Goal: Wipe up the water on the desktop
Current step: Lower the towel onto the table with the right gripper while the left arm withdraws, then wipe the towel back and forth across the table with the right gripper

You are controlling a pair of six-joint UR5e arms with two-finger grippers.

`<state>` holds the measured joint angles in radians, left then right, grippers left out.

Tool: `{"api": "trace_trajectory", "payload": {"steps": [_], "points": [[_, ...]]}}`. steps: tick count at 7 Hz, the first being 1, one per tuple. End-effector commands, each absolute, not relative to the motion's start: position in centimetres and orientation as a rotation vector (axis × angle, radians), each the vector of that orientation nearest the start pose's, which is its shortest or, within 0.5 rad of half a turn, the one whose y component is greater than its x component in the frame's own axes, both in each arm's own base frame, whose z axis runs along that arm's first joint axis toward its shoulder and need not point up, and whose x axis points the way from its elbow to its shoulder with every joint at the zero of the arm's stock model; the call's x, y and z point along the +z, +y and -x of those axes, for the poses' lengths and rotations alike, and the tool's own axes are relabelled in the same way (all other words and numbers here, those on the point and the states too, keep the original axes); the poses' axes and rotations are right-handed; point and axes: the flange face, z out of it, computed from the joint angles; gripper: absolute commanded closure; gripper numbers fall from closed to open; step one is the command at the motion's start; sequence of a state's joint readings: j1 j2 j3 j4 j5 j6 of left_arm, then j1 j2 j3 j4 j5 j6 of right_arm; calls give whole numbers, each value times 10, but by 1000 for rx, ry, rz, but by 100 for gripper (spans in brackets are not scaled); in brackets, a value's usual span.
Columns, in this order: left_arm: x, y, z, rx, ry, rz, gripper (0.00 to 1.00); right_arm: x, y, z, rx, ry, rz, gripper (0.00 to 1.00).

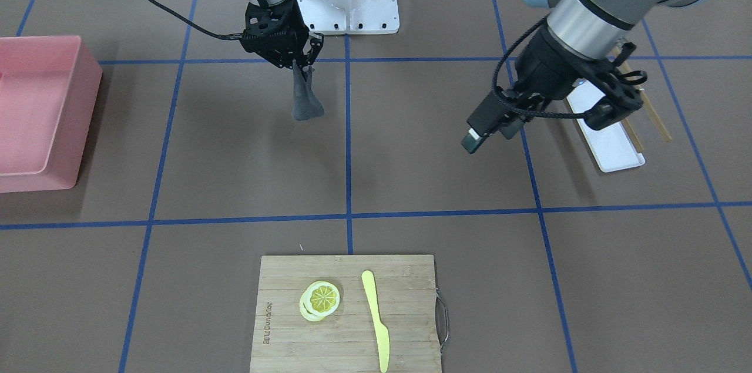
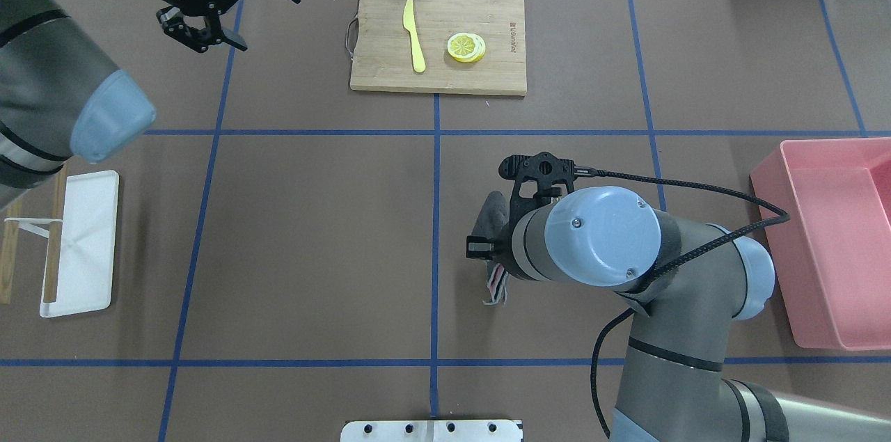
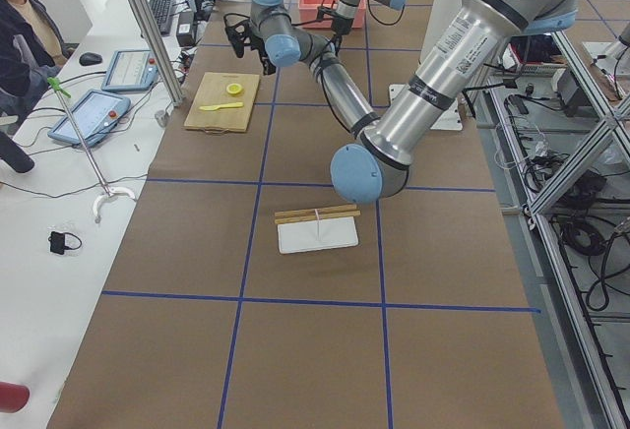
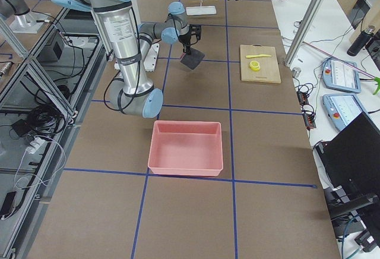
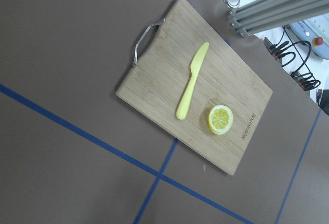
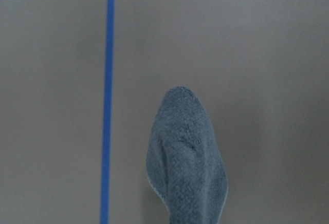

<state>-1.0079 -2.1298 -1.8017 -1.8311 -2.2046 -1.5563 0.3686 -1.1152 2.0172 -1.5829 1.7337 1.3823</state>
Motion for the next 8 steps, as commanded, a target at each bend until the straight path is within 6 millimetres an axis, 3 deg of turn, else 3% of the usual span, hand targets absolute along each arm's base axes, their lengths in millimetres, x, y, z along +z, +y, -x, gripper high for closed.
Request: {"api": "trace_trajectory", "payload": {"steps": [1,2,3,4,5,6,7,8], "points": [[264,-574,-237,-473,1074,-65,3,283,-316,470,76,-800,86,100],[278,-582,-218,-403,1009,-104,3,319,-327,449,54,-752,96,100],[301,-588,-193,-327,935,-133,3,364,-339,413,33,-694,96,100],[336,-587,-158,-257,882,-174,3,403,-356,366,-22,-652,86,100],[361,-585,-128,-199,847,-208,3,431,-368,326,-64,-627,81,100],[374,-579,-118,-191,837,-209,3,424,-370,330,-65,-637,72,100],[383,-569,-108,-170,828,-217,3,390,-370,362,-70,-691,89,100],[399,-566,-84,-149,806,-235,3,340,-353,426,-30,-730,139,100]]}}
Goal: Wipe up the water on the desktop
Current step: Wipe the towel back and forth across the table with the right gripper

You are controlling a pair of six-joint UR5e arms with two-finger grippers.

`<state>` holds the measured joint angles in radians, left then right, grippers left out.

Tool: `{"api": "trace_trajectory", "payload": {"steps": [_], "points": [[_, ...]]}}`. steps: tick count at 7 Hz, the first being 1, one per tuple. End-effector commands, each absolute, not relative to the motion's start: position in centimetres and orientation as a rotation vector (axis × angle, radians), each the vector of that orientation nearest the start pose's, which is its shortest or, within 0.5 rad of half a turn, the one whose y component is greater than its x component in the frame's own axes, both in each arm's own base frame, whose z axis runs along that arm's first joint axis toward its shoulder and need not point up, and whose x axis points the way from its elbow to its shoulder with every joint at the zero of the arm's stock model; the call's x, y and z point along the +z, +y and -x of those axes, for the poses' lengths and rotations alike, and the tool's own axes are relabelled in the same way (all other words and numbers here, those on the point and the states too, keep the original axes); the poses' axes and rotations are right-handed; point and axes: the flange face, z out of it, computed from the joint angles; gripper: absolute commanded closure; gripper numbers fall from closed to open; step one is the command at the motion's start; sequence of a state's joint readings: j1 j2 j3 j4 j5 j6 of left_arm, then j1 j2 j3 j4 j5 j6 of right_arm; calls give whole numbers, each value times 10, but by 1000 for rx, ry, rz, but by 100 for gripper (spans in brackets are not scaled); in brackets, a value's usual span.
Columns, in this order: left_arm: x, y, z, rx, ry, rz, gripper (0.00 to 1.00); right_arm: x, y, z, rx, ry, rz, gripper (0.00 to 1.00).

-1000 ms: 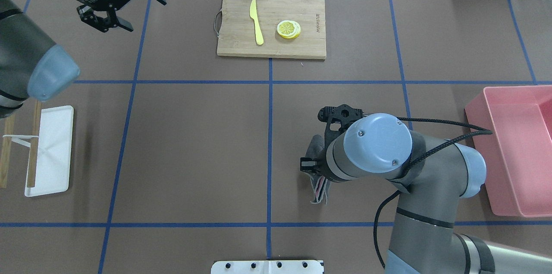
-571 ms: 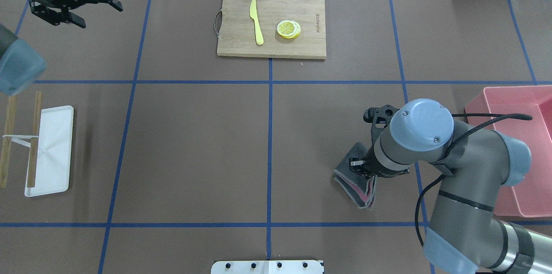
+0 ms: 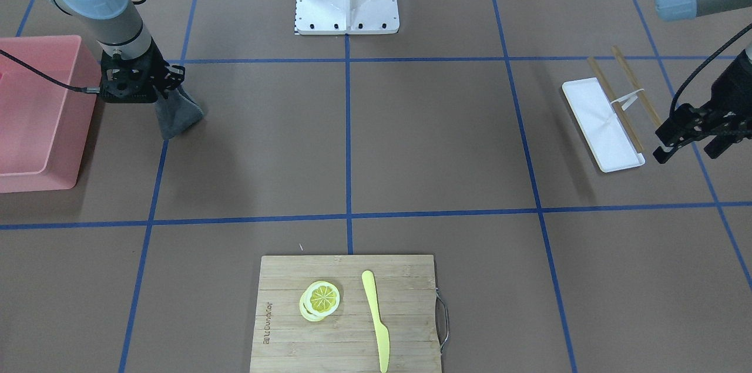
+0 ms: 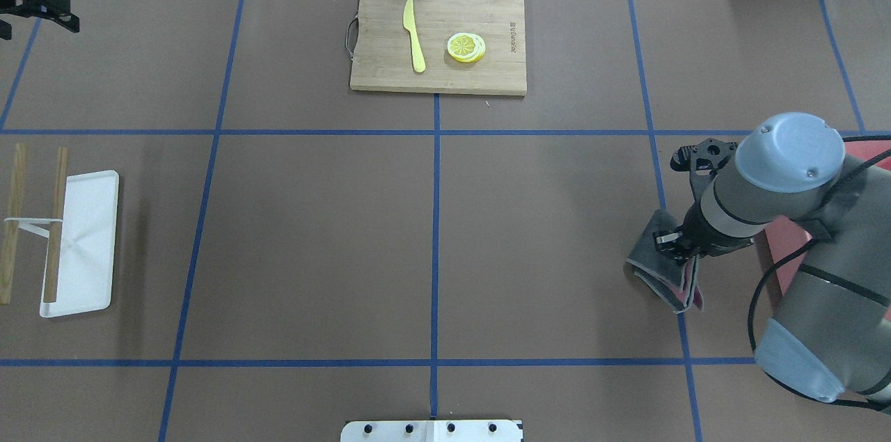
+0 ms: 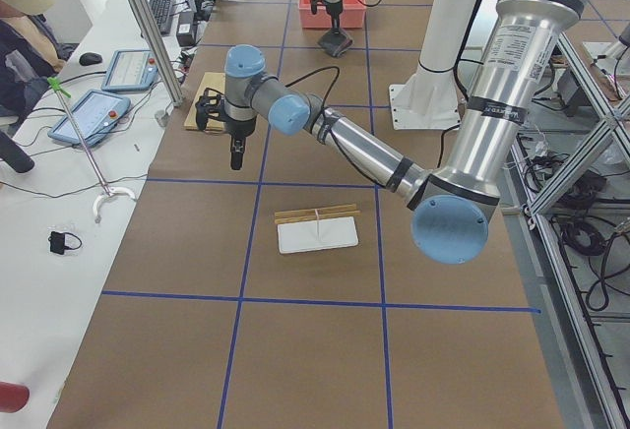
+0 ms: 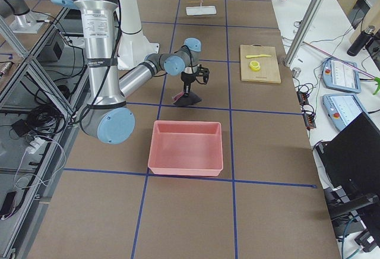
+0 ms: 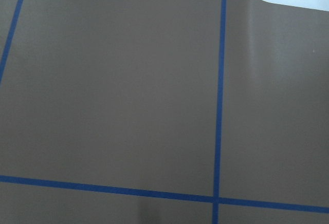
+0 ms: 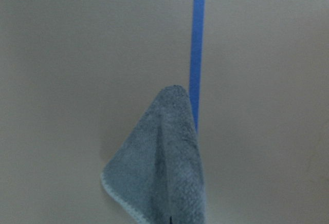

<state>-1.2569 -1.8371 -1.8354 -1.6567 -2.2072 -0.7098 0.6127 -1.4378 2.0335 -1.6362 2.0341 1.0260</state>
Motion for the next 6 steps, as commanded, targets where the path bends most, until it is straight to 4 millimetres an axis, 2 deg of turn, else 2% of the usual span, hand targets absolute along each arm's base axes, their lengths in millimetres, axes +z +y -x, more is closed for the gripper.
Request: {"api": "trace_trajectory", "payload": {"steps": [1,2,3,4,5,6], "points": [[410,-561,-57,-138,791,-258,3,291,-348,490,-3,-752,167,100],[415,-557,-50,-135,816,-241,3,256,-342,530,15,-780,181,100],[411,-550,-40,-140,851,-235,3,223,-342,559,4,-804,182,100],[412,-539,-36,-140,863,-232,3,208,-350,586,25,-818,190,100],[418,-531,-33,-146,861,-224,3,225,-355,591,33,-842,188,100],[421,-530,-29,-151,859,-225,3,281,-370,539,70,-815,201,100]]}}
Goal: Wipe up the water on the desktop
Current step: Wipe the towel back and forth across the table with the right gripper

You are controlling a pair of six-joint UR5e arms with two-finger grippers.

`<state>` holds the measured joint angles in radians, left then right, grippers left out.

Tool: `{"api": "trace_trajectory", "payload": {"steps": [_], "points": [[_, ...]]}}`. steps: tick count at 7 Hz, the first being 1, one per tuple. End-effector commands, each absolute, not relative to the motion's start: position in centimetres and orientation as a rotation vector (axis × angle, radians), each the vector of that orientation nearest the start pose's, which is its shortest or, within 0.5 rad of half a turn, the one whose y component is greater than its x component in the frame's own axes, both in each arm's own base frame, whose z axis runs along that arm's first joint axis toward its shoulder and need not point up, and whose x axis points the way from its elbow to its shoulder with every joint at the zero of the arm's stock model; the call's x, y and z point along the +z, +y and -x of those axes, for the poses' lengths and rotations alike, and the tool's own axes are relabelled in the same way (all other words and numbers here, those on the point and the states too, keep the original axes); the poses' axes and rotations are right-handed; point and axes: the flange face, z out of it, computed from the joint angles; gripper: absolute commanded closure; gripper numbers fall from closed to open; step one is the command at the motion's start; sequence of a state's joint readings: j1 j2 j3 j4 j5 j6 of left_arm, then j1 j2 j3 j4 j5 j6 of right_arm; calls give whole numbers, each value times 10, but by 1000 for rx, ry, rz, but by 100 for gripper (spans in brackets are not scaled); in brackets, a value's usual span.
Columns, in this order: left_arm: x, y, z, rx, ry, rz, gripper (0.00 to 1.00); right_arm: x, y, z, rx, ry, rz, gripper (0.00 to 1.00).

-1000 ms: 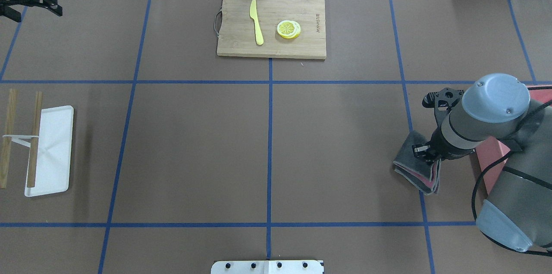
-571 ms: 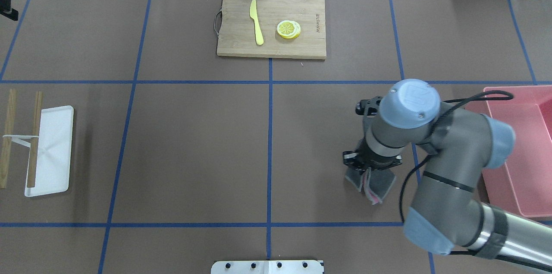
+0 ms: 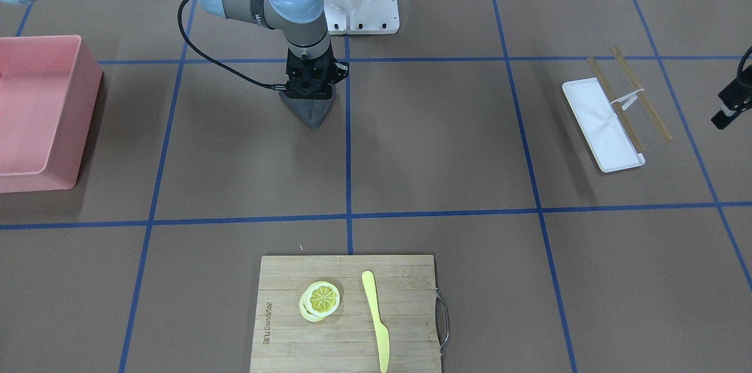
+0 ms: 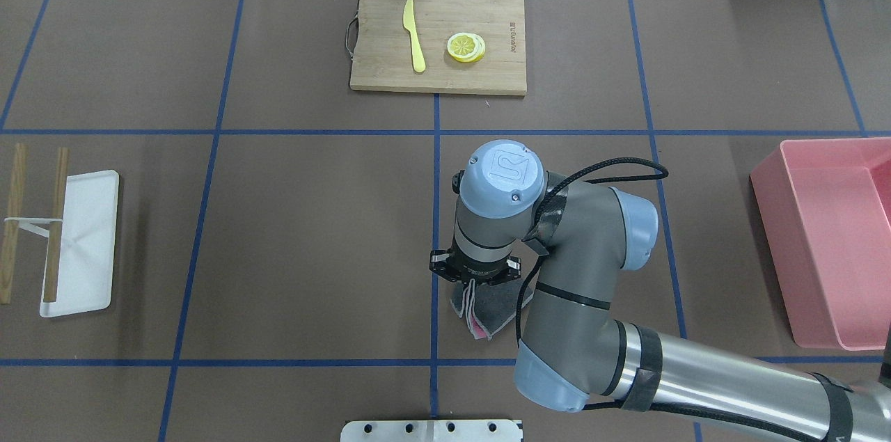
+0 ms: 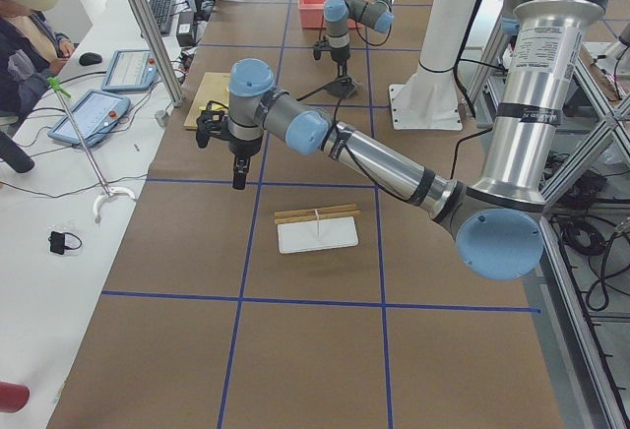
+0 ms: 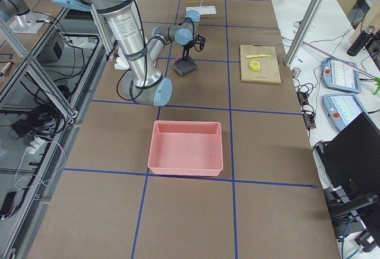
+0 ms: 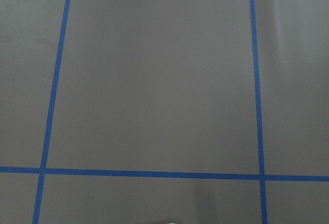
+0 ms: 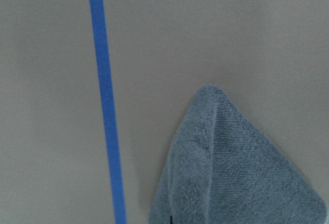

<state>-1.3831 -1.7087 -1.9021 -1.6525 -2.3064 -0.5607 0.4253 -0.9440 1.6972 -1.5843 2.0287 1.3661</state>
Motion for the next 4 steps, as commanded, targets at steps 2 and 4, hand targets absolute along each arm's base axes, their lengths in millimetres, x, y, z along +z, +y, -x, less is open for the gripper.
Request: {"api": "trace_trajectory", "payload": {"steps": [2,4], "points": [[421,-529,-26,-155,864,-223,3,391,-367,403,-38,-737,149,100],[418,-529,-26,-153,865,-227,3,425,-364,348,-101,-720,140,100]]}}
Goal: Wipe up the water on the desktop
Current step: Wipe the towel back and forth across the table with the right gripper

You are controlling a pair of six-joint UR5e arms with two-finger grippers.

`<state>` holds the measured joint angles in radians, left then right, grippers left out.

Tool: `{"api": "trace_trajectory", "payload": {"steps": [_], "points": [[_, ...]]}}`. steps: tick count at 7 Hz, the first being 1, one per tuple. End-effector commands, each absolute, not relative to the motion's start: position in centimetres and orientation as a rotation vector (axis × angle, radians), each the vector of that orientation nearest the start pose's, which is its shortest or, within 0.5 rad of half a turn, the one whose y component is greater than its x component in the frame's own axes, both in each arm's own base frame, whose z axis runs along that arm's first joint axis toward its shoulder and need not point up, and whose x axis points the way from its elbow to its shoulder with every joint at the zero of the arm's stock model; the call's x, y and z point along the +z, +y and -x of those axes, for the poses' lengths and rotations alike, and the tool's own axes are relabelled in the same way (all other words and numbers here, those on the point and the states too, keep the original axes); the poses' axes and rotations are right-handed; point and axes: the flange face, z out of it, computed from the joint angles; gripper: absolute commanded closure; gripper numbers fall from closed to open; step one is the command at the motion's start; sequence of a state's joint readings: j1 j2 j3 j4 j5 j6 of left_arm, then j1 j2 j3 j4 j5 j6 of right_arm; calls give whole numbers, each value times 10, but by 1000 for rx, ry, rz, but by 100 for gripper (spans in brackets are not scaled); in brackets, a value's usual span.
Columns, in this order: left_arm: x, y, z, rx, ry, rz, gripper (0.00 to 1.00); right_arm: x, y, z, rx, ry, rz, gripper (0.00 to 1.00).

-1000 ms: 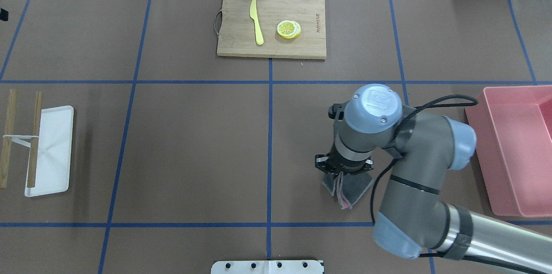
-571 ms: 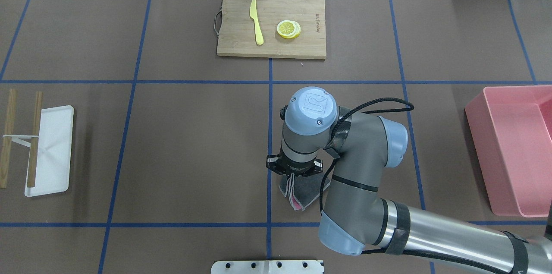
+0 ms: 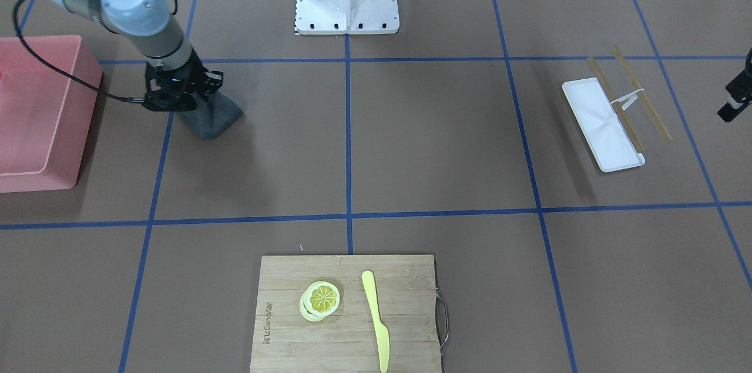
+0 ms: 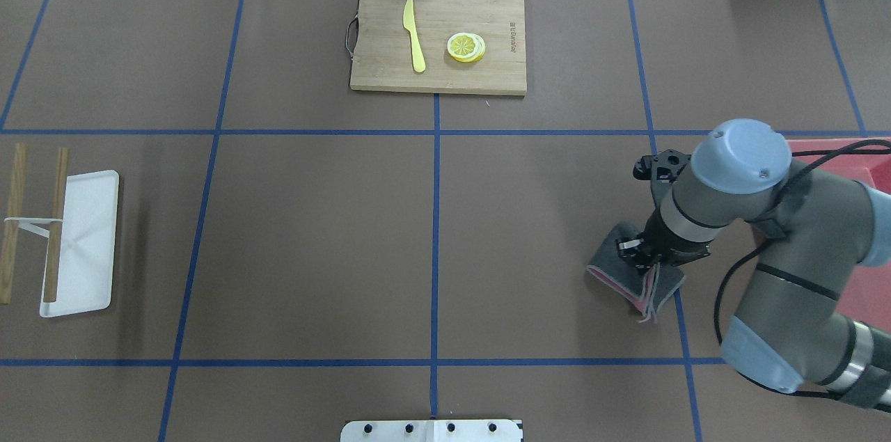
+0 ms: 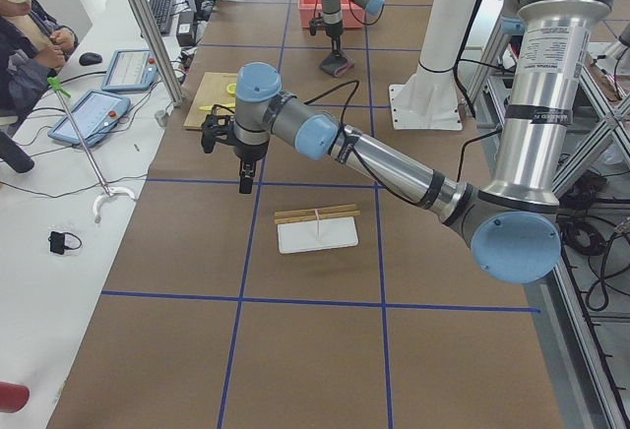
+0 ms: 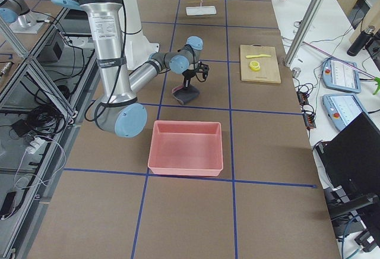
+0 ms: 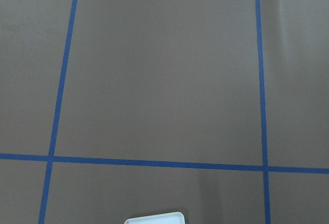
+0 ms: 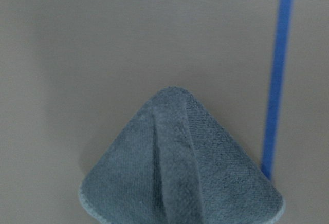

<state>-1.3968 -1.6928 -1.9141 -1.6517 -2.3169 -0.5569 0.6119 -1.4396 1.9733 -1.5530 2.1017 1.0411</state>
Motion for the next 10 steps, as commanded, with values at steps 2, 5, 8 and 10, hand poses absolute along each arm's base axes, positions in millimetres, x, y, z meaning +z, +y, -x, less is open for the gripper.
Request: {"api": "trace_trajectory", "payload": {"steps": [2,5,8,10], "points": [[418,-529,-24,-156,865,-229,3,364,-356,440,-39,-763,188,100],[417,-528,-24,-155,875,-224,3,214,-383,563,73,-854,226,100],[416,-527,-23,-158,876,-219,3,306,-368,459,18,-817,197,100],[412,-526,-18,-168,874,-221,3,367,-370,323,-49,-812,156,100]]}}
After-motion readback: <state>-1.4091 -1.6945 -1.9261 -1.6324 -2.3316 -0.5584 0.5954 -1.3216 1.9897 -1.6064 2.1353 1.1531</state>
